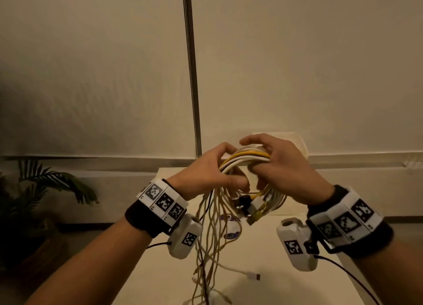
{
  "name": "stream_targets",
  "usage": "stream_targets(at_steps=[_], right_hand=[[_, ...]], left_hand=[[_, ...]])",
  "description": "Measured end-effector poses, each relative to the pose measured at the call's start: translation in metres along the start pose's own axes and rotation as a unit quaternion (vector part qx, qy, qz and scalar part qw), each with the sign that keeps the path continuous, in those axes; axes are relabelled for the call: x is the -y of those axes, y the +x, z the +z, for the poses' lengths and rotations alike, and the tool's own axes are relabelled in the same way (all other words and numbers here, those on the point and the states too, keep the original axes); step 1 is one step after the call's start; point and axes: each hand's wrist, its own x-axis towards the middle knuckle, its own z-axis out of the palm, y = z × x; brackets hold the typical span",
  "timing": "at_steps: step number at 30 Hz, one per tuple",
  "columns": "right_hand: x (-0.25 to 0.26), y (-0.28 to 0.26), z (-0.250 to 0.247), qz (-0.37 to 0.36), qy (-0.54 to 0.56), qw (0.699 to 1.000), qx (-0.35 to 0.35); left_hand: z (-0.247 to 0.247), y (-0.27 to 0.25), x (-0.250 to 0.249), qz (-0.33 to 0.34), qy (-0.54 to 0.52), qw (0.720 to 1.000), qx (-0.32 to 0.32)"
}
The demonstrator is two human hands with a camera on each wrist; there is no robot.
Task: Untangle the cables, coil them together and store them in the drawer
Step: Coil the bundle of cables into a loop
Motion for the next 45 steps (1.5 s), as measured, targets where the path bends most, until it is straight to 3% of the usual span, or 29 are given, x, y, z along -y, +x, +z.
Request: stream_targets(at_steps=[3, 6, 10, 14, 18, 22, 27, 30, 33, 36, 39, 41, 45], right_hand=[[-0.002, 0.004, -0.008, 0.028, 0.082, 0.994, -0.066], [-0.004, 0.009, -0.007, 0.048, 0.15, 0.979, -0.126], [-0.011, 0.013, -0.003, 0.078, 0.226, 0.954, -0.183], [-0.014, 0.01, 0.006, 0.096, 0.281, 0.926, -0.232], [-0.013, 0.003, 0.016, 0.078, 0.302, 0.912, -0.267], [-0.012, -0.011, 0.028, 0.057, 0.344, 0.899, -0.266], [-0.02, -0.016, 0.038, 0.07, 0.361, 0.886, -0.282], [-0.025, -0.022, 0.037, 0.077, 0.291, 0.925, -0.232], [-0.024, -0.025, 0.017, 0.091, 0.169, 0.975, -0.115], [-0.017, -0.012, -0.008, 0.083, 0.025, 0.996, -0.024], [-0.008, 0.007, -0.016, 0.044, -0.164, 0.981, 0.098], [-0.007, 0.013, -0.01, 0.048, -0.149, 0.977, 0.147], [-0.01, 0.01, 0.003, 0.058, -0.093, 0.974, 0.196]], left_hand=[[0.003, -0.008, 0.018, 0.007, -0.073, 0.997, -0.01], [0.023, -0.011, 0.03, 0.037, -0.1, 0.99, -0.088], [0.037, -0.01, 0.032, 0.092, -0.105, 0.983, -0.116], [0.044, -0.011, 0.027, 0.13, -0.043, 0.983, -0.126], [0.056, -0.005, 0.026, 0.153, 0.003, 0.966, -0.208], [0.067, 0.001, 0.022, 0.183, -0.067, 0.925, -0.325], [0.066, 0.007, 0.023, 0.196, -0.042, 0.914, -0.352], [0.061, 0.005, 0.023, 0.217, -0.002, 0.915, -0.341], [0.047, 0.003, 0.022, 0.221, 0.056, 0.92, -0.319], [0.031, 0.001, 0.018, 0.177, 0.157, 0.945, -0.227], [0.027, 0.002, 0.007, 0.126, 0.269, 0.951, -0.084], [0.027, 0.004, 0.0, 0.097, 0.291, 0.951, -0.048], [0.026, 0.003, -0.004, 0.065, 0.268, 0.96, -0.035]])
